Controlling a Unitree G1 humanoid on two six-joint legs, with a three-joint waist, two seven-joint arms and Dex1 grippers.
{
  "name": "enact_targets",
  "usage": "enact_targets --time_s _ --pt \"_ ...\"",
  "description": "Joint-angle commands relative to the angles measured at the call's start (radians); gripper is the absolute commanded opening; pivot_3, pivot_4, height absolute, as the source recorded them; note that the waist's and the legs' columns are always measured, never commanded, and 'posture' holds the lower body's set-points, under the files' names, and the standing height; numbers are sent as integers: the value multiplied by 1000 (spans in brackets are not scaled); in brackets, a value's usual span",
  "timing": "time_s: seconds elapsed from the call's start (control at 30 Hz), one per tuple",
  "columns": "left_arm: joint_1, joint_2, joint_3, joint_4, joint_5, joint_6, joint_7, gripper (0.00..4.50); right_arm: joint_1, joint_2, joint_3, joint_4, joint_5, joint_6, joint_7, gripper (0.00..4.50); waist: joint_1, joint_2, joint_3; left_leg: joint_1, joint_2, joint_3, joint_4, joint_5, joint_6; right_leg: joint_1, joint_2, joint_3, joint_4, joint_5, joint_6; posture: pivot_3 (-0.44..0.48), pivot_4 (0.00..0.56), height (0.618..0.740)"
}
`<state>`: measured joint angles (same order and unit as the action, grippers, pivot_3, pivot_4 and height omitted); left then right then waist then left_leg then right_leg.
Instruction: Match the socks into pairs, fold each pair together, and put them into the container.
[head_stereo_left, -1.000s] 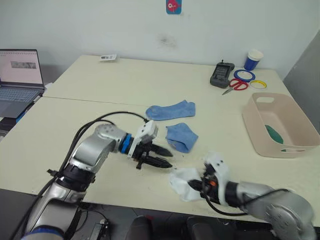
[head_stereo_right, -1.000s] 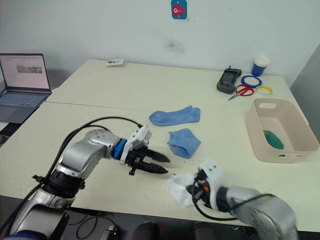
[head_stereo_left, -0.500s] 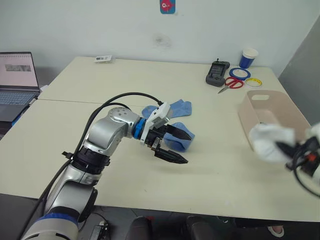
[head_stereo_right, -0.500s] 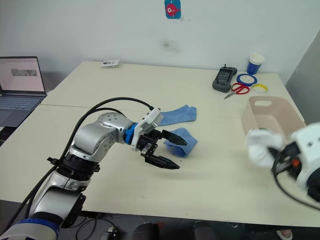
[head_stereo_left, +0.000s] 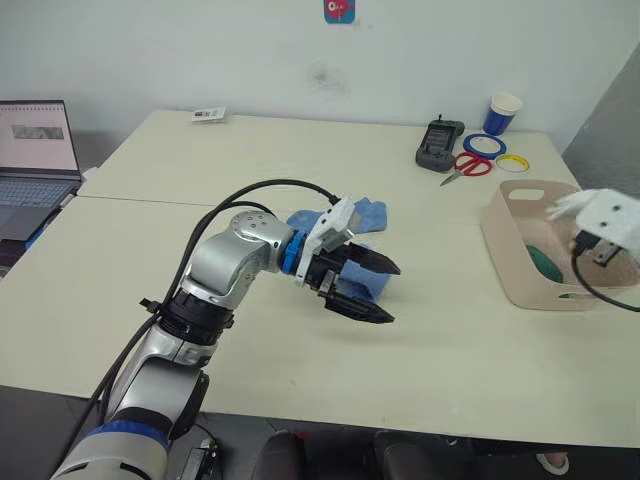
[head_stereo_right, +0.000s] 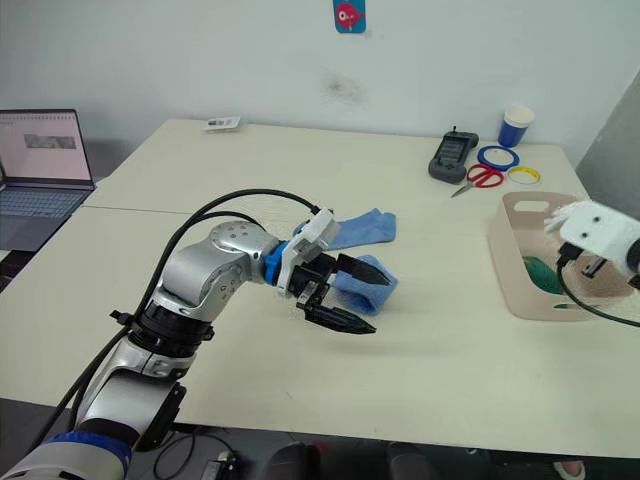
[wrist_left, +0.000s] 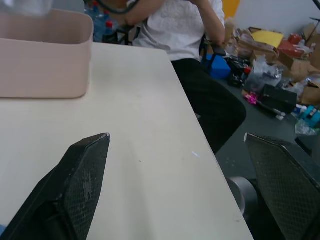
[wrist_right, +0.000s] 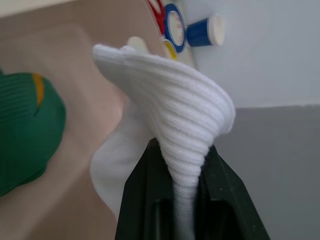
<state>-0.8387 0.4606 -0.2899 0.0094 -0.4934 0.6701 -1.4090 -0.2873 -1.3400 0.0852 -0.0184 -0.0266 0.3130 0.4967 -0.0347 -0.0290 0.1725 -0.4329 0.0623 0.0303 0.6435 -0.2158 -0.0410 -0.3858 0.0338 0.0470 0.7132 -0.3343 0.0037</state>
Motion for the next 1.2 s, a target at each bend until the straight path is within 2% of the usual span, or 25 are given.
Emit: enact_targets --time_s 0.03,0.1,0.27,0.5,0.67,0.83,0.93,1.2 --pt "-10 -3 32 -47 -25 11 26 4500 -58 24 38 60 -78 -53 87 143 3 2 1 0 0 0 0 0 0 0 0 0 0 0 0 0 150 725" --pt "-6 -4 32 -56 -27 14 40 4500 -87 48 48 83 -91 -55 131 143 3 3 1 0 0 0 0 0 0 0 0 0 1 0 0 0 150 725" --pt "-19 -21 34 -50 -32 13 69 4500 -125 75 16 69 -66 -8 249 1857 4 3 1 0 0 0 1 0 0 0 -1 -1 2 0 0 0 150 725" --pt "-25 -30 30 -39 -27 3 74 4500 -128 39 -84 -4 23 102 429 4490 4 4 1 0 0 0 2 2 -3 1 -1 -1 2 1 -1 0 150 725" --pt "-25 -34 26 -30 -18 -11 75 4500 -97 -26 -203 -114 160 208 602 4490 4 5 2 0 0 -1 2 2 -3 1 -1 -1 3 1 -1 0 150 725" --pt "-22 -34 27 -30 -16 -19 80 4500 -146 -35 -251 -75 164 246 582 4490 3 5 2 1 0 -1 2 2 -3 1 -1 -1 3 1 -1 0 150 725" --pt "-22 -37 28 -33 -16 -20 91 4500 -180 -39 -244 1 132 222 556 4490 3 5 2 1 0 -1 2 0 0 2 -1 -1 3 1 -1 0 150 725" --pt "-18 -44 25 -41 -17 -27 108 4500 -251 80 -115 164 22 141 464 4490 2 5 1 1 0 0 2 0 -1 2 -2 -1 3 2 -3 0 150 725"
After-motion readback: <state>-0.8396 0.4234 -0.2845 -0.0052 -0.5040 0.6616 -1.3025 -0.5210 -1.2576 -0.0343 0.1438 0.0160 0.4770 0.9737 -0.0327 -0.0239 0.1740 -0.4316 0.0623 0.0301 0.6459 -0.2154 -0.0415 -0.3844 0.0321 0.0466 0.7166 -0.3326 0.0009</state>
